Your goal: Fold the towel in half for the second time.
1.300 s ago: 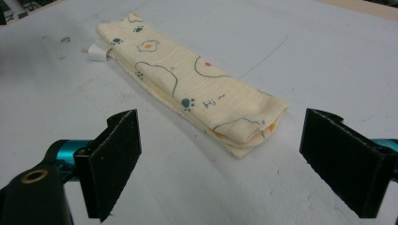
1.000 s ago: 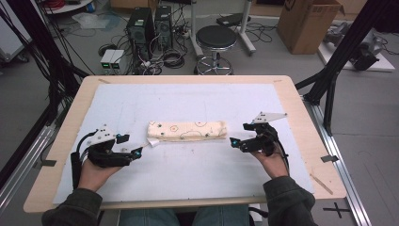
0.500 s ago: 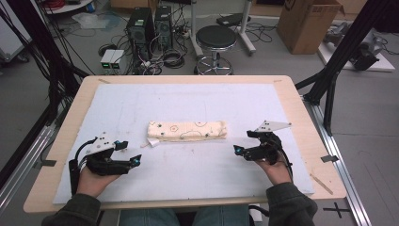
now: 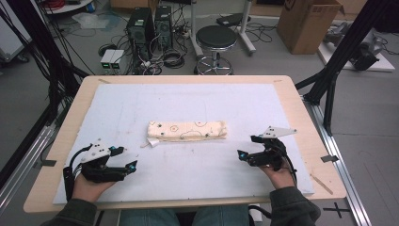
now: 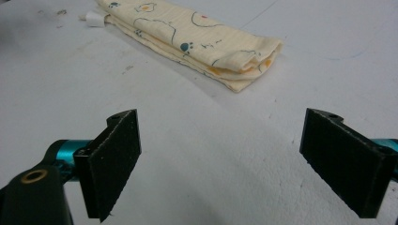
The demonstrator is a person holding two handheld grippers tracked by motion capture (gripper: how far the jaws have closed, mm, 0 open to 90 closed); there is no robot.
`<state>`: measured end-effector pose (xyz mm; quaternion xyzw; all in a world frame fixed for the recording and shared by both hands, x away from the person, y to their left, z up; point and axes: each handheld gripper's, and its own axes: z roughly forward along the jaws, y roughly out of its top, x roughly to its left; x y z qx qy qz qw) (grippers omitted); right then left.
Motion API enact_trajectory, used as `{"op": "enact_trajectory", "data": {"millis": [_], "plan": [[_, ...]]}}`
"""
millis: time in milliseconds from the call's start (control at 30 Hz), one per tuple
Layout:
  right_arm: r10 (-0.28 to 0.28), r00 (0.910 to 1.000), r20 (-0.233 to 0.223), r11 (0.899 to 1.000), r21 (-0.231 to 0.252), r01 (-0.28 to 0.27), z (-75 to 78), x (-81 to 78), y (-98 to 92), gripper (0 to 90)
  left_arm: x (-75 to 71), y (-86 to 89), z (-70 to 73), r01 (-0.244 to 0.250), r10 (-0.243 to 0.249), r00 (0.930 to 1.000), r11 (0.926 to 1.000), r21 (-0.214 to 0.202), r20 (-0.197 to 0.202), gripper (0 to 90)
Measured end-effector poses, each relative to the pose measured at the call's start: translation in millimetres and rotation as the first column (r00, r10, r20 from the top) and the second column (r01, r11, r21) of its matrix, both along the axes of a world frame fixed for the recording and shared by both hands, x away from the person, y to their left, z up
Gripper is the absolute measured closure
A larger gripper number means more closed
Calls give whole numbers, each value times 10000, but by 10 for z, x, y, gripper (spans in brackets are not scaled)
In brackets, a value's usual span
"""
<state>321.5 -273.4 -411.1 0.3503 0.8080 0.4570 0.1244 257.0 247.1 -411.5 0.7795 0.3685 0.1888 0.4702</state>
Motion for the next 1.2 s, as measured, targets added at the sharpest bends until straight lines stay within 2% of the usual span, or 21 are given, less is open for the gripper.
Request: {"op": "enact_trajectory", "data": {"millis": [333, 600, 867, 1200], "plan": [[6, 10000, 33, 9999, 131, -7, -21, -148, -47, 121, -117, 18, -20, -5, 5, 10000, 9999, 103, 5, 244], [-60, 10000, 14, 10000, -44, 60, -50, -272, -111, 121, -184, 63, -22, -53, 51, 10000, 9996, 294, 55, 244], [-24, 10000, -56, 10000, -50, 24, -57, -389, -171, 120, -253, 69, -10, -40, 35, 9999, 9996, 283, 162, 244], [-17, 10000, 34, 9999, -160, 17, -98, -393, -179, 121, -196, 3, -48, -5, 1, 9999, 9997, 260, 148, 244]]}}
